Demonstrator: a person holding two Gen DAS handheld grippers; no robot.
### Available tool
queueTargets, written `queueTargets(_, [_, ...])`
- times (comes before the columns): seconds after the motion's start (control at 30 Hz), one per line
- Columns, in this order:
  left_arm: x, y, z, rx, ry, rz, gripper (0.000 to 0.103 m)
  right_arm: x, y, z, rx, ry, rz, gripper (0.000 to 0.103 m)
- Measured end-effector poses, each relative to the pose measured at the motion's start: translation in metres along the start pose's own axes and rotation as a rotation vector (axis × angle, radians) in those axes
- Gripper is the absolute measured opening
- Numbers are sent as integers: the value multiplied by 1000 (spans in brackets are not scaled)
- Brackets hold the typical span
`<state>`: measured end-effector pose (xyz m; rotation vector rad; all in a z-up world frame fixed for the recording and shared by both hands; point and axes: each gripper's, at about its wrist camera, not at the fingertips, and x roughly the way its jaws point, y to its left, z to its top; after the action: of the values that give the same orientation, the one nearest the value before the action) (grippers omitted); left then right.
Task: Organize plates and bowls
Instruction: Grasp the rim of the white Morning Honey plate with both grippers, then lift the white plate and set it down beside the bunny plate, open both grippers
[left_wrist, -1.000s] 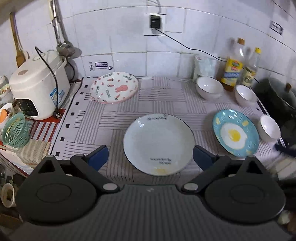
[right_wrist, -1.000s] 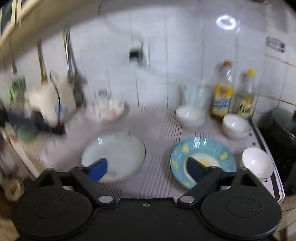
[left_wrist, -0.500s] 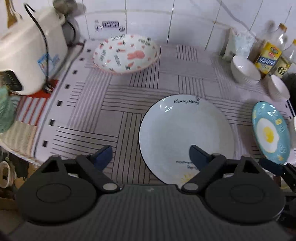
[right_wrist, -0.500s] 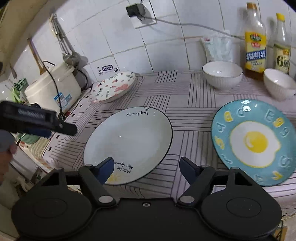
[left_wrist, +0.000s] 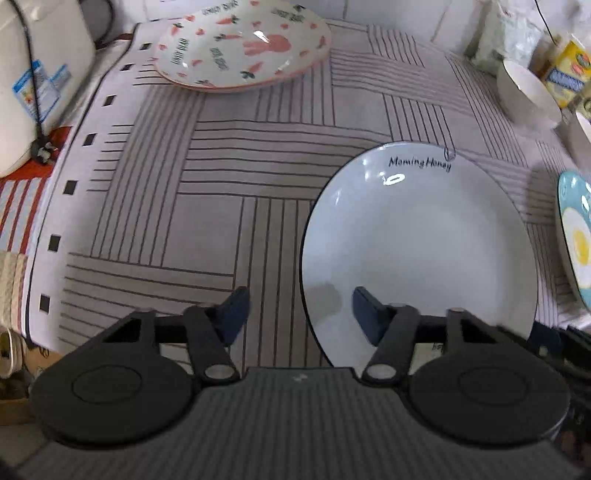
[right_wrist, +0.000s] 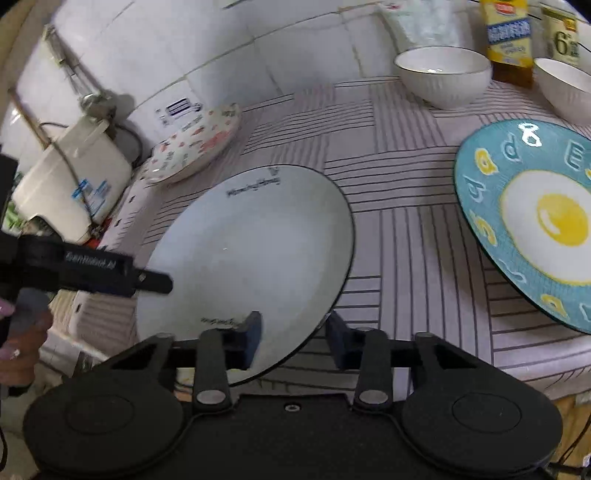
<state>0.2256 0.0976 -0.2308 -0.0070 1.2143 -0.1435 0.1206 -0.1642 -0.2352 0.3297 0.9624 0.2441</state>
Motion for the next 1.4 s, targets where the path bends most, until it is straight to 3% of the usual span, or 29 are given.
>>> queueTargets(0.03, [3, 0, 1, 15, 10, -4, 45, 2, -1, 0, 8, 0, -15, 24])
queueTargets(0.13, [4, 3, 3, 2, 16, -80, 25, 0, -10, -1, 88, -8, 0, 20])
queueTargets(0.17, [5, 3, 3, 5, 16, -99, 23, -1, -12, -1, 114, -5, 1, 20])
queueTargets(0.3, [6, 4, 0, -16, 5, -119, 24, 3, -14, -2, 161, -3, -4, 20])
queueTargets(0.43, [8, 5, -2, -3, -14, -140, 29, 2, -16, -13, 169, -62, 5, 20])
queueTargets(0.7, [5, 5, -20, -17, -124, -127, 28, -2, -2, -9, 12, -61, -27, 23])
queueTargets(0.77, [5, 8, -18, -17, -148, -155, 28, -5, 7, -6, -58, -56, -44, 25])
queueTargets(0.87, [-1, 5, -17, 24, -177, -162, 28, -10, 0, -2, -9, -69, -14, 25])
queueTargets(1.0, [-11, 6, -15, -20, -190, -201, 29, -26, 3, 6, -41, -126, -14, 25])
queueTargets(1.17, [-23, -2, 7, 0, -218, -251, 29, -39, 2, 28, -73, -187, -23, 25])
queueTargets(1.4, [-25, -20, 64, 110, -299, -226, 30, -23, -4, 65, -79, -227, -27, 27])
